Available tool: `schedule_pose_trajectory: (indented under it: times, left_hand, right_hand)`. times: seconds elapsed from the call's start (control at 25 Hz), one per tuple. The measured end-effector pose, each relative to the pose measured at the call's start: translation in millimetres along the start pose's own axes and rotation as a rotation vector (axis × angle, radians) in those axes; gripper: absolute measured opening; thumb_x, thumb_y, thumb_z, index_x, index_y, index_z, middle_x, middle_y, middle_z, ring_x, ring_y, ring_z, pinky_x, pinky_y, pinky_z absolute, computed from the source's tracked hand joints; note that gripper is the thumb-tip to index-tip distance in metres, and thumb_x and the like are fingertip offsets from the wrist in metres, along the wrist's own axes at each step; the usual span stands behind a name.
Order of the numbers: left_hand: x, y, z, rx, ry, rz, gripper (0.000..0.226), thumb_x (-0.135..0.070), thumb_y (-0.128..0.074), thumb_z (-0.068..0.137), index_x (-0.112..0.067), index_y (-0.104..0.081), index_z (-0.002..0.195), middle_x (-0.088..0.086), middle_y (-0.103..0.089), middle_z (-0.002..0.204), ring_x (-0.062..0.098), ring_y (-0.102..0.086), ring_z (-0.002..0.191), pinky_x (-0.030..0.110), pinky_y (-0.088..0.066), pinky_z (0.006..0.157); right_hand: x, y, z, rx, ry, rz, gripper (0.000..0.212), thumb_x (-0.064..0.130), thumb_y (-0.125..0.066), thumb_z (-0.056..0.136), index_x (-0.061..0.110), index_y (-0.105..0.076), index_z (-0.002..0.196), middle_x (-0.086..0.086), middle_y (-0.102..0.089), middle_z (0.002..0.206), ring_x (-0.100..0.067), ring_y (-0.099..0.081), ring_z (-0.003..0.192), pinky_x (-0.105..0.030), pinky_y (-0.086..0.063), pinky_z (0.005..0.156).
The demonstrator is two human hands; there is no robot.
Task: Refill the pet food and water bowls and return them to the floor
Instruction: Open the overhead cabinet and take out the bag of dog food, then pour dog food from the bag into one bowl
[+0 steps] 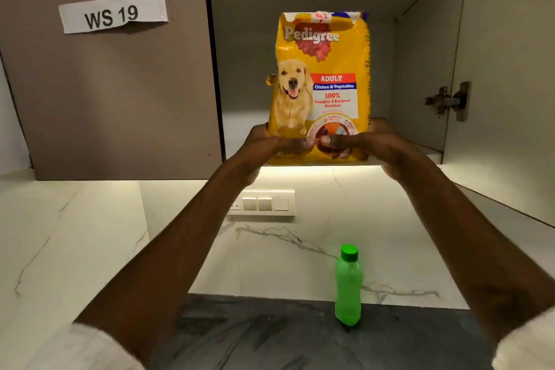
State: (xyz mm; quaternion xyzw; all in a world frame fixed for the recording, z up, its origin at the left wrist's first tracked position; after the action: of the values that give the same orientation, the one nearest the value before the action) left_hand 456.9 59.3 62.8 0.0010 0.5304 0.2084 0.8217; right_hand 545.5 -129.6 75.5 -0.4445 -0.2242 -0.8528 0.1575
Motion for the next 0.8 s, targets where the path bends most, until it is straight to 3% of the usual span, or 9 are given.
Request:
schedule_pose_trajectory:
  times: [0.16, 0.28, 0.36, 0.48, 0.52, 0.6, 0.68, 0.8]
  left_hand:
    - [29.5, 10.2, -47.8, 0.017, -0.030, -0.205, 0.077, -0.006, -0.092, 0.070, -0.012, -0.060, 0.139, 0.010, -0.075, 0.128, 0.033, -0.072, 0.116, 0.050, -0.060, 0.096]
    - [71.3, 17.0, -83.8, 0.064, 0.049, -0.249, 0.082, -0.003, -0.091, 0.067, -0.013, -0.058, 0.142, 0.011, -0.073, 0.131, 0.035, -0.071, 0.118, 0.054, -0.060, 0.096]
    - [107.8, 24.4, -105.2, 0.061, 0.105, -0.252, 0.083, -0.001, -0.091, 0.067, -0.014, -0.058, 0.142, 0.011, -0.073, 0.131, 0.035, -0.072, 0.117, 0.058, -0.058, 0.097]
    - [168.8, 33.0, -138.3, 0.038, 0.180, -0.273, 0.080, 0.005, -0.091, 0.068, -0.010, -0.061, 0.140, 0.016, -0.073, 0.130, 0.039, -0.071, 0.118, 0.064, -0.055, 0.100]
    - [187.4, 32.3, -150.4, 0.047, 0.205, -0.276, 0.077, 0.007, -0.090, 0.068, -0.008, -0.063, 0.138, 0.017, -0.073, 0.129, 0.041, -0.071, 0.117, 0.065, -0.054, 0.100]
    - [222.0, 28.1, -175.8, 0.059, 0.265, -0.282, 0.073, 0.007, -0.091, 0.066, -0.005, -0.066, 0.134, 0.019, -0.074, 0.127, 0.041, -0.071, 0.116, 0.065, -0.054, 0.101]
    - [249.3, 17.5, -193.7, 0.077, 0.328, -0.277, 0.073, 0.003, -0.093, 0.064, -0.004, -0.068, 0.132, 0.019, -0.074, 0.125, 0.040, -0.072, 0.115, 0.064, -0.054, 0.101]
    - [280.5, -8.8, -206.5, 0.111, 0.387, -0.338, 0.078, -0.002, -0.095, 0.061, -0.004, -0.067, 0.133, 0.021, -0.073, 0.127, 0.043, -0.070, 0.117, 0.064, -0.054, 0.101]
  right_hand:
    - [-7.8, -40.2, -47.8, -0.019, 0.093, 0.252, 0.067, 0.014, -0.093, 0.067, 0.018, -0.068, 0.130, -0.004, -0.078, 0.118, -0.027, -0.076, 0.105, -0.041, -0.063, 0.083]
    - [-46.4, -82.1, -79.5, -0.007, 0.017, 0.393, 0.060, 0.009, -0.084, 0.074, 0.014, -0.067, 0.131, -0.011, -0.076, 0.121, -0.034, -0.074, 0.110, -0.045, -0.062, 0.087]
    - [-80.3, -109.6, -100.1, 0.043, -0.068, 0.404, 0.062, 0.016, -0.086, 0.071, 0.017, -0.066, 0.129, -0.007, -0.077, 0.118, -0.035, -0.073, 0.111, -0.041, -0.063, 0.084]
    - [-126.8, -147.2, -133.3, 0.159, -0.192, 0.347, 0.096, 0.044, -0.100, 0.050, 0.016, -0.063, 0.134, -0.004, -0.079, 0.115, -0.026, -0.077, 0.101, -0.034, -0.064, 0.076]
    - [-141.3, -156.1, -143.3, 0.179, -0.226, 0.310, 0.101, 0.044, -0.102, 0.047, 0.014, -0.062, 0.134, -0.004, -0.079, 0.114, -0.024, -0.078, 0.097, -0.038, -0.064, 0.076]
    - [-172.6, -171.6, -162.3, 0.171, -0.275, 0.295, 0.085, 0.021, -0.100, 0.058, 0.012, -0.064, 0.135, -0.008, -0.077, 0.118, -0.031, -0.076, 0.105, -0.049, -0.063, 0.088]
    - [-198.5, -178.7, -180.2, 0.101, -0.300, 0.290, 0.072, -0.004, -0.092, 0.066, 0.011, -0.067, 0.132, -0.010, -0.077, 0.119, -0.035, -0.074, 0.110, -0.050, -0.061, 0.092]
    - [-235.5, -166.9, -207.7, -0.026, -0.363, 0.287, 0.064, -0.009, -0.089, 0.065, 0.014, -0.071, 0.123, -0.007, -0.079, 0.114, -0.030, -0.076, 0.104, -0.048, -0.063, 0.089]
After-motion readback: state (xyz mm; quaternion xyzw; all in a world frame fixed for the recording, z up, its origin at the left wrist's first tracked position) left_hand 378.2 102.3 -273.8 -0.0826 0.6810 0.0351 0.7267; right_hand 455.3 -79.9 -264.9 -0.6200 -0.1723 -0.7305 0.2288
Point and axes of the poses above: each hand's wrist, its own z-axis towards the middle knuckle, its own y-axis out of the back of the hand, x = y × z, the point moved 10 cm from there along z, towards the middle knuckle
